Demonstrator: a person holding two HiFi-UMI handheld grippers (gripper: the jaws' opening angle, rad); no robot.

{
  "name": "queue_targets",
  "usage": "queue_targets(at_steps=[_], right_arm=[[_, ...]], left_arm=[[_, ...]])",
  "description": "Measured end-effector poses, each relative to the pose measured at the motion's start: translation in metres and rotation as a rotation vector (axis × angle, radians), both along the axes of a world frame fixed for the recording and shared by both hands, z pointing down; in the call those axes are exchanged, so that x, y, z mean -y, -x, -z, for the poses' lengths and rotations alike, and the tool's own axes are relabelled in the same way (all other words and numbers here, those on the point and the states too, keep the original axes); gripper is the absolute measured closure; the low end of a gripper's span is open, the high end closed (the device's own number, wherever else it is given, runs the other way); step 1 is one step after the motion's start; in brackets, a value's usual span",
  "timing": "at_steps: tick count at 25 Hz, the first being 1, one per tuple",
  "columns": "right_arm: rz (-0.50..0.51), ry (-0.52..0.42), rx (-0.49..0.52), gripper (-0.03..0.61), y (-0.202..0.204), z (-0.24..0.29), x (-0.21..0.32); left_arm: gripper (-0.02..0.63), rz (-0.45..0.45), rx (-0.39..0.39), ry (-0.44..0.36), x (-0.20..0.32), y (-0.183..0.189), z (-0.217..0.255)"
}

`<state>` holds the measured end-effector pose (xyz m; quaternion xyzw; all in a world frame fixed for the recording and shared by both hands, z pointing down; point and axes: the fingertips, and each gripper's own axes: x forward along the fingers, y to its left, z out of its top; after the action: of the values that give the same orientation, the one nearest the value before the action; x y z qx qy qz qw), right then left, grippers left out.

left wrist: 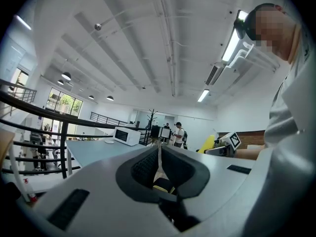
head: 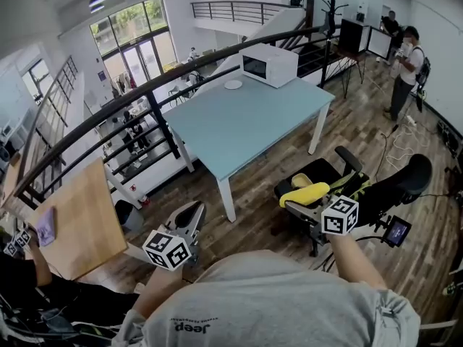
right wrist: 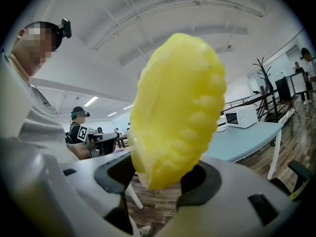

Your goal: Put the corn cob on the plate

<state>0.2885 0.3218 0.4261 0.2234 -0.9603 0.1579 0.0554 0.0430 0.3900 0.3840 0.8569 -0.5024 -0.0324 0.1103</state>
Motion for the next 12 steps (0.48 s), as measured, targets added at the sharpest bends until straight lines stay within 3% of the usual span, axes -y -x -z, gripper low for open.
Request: queue_targets(at_steps=[6, 12], right_arm=[[0.012, 0.013, -0.006, 0.314, -0.004, -0.008, 0.006], [0.0, 0.008, -0.017, 0.314, 0.008, -0.006, 0.023]], left_arm=[[0.577, -0.005, -0.004, 0.014, 0.008, -0.008, -0.006], [0.577, -0.018, -0.029, 0.029, 0.03, 0.006, -0.014]])
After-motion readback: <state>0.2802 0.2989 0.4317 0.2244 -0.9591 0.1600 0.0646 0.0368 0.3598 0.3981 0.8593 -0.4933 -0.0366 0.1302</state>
